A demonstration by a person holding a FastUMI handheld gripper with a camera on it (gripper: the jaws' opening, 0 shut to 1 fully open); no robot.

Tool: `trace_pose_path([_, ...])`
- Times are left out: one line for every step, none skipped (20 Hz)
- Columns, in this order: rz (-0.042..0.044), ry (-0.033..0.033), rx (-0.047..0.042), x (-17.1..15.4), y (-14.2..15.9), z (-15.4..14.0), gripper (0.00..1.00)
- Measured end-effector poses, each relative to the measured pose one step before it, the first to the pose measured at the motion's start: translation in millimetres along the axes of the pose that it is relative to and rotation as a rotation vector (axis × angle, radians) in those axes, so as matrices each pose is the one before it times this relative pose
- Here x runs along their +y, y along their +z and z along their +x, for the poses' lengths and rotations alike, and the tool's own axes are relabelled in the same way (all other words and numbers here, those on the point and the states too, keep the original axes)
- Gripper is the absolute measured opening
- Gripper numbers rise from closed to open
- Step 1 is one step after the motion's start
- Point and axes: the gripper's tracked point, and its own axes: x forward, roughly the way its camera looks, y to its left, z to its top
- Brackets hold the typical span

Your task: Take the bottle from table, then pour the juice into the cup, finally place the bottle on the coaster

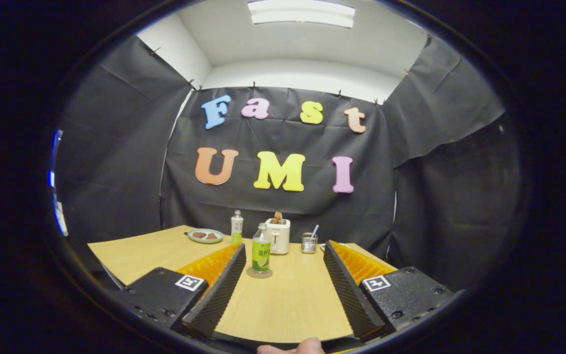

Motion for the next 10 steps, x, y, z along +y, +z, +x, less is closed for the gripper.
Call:
trace_pose_path([0.00167, 0.00104, 0.00186, 0.33, -0.04, -0.47, 1.00])
trace_pose_path([0.00072, -0.00037, -0.00048, -0.93, -0.43, -0.67, 1.00])
trace_pose_path([0.00462, -0.00023, -0.00366, -1.94, 0.38, -2.27, 1.00])
trace_pose_path([0.00570, 0.00014, 0.00059, -2.38, -0.24, -0.12, 1.00])
trace_pose_path([0.00510, -0.00379, 0.00391, -2.90, -2.12, -2.08, 1.00])
trace_pose_path([0.00397, -0.01093, 0.00926, -4.69, -2.95, 0.49, 1.00])
trace_pose_path([0.00358, -0.01018, 0.00912, -3.40, -2.69, -0.32, 1.00])
trace_pose_path([-0.00482, -0.00752, 0.00746, -1.46, -1.50, 0.05, 1.00])
trace_pose_path([-0.00720, -0.00601, -0.00277, -0.92, -0.07, -2.61, 1.00])
trace_pose_path([-0.00087, -0.00429, -0.00484, -0.84, 2.01, -0.72, 1.00])
